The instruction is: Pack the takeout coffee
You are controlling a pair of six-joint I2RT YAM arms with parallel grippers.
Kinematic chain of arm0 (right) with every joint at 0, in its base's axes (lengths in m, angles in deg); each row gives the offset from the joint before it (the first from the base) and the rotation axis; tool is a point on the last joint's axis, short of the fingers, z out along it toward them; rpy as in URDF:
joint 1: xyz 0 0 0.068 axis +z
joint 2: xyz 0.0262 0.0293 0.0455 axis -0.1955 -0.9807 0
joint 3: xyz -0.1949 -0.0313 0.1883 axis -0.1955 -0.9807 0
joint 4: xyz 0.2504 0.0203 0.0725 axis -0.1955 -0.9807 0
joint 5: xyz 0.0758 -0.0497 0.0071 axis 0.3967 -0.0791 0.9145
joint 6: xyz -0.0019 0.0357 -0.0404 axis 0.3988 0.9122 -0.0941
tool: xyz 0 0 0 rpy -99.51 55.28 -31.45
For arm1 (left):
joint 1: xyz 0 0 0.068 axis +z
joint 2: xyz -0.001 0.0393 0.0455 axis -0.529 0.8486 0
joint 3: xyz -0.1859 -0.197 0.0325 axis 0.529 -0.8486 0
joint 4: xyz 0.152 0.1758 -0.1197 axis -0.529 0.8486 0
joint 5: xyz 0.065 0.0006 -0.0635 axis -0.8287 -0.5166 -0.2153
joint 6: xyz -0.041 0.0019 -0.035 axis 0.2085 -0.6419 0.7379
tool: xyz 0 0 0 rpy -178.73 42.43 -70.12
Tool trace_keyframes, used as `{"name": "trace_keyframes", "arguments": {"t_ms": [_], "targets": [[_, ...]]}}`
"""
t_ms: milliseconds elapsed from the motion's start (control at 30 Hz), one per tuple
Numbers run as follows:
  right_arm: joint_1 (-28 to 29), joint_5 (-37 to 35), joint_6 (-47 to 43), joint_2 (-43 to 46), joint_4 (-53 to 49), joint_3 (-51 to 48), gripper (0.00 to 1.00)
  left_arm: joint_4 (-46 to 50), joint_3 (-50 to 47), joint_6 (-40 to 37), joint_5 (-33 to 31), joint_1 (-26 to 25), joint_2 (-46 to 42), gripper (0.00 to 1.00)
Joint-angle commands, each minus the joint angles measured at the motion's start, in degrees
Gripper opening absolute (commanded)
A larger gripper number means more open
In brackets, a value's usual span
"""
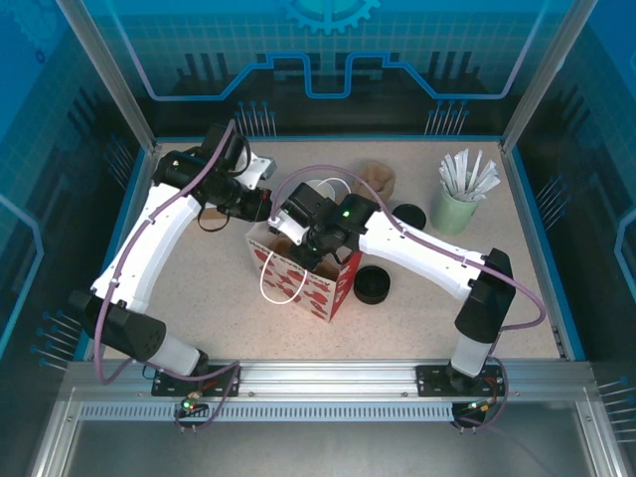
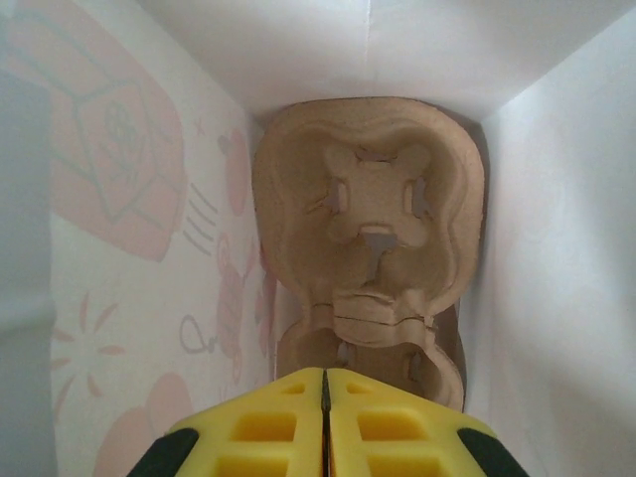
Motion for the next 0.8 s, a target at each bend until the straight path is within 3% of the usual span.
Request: {"name": "trace_keyframes", "arguments": {"t_ms": [0, 533, 767], "targets": [[-0.4, -0.6, 0.8, -0.2, -1.2, 0.8, 0.10, -1.0, -0.8, -0.3, 1.0, 0.4, -2.2, 0.00], [-0.9, -4.9, -0.1, -5.9, -0.3, 0.9, 0.10, -2.2, -3.0, 0.6, -2.1, 0.5, -2.3, 0.00], [-1.4, -4.4, -0.5, -7.0, 2.8, -0.8, 0.10, -0.9, -3.3, 0.0, -6.8, 0.4, -1.7, 0.23]]}}
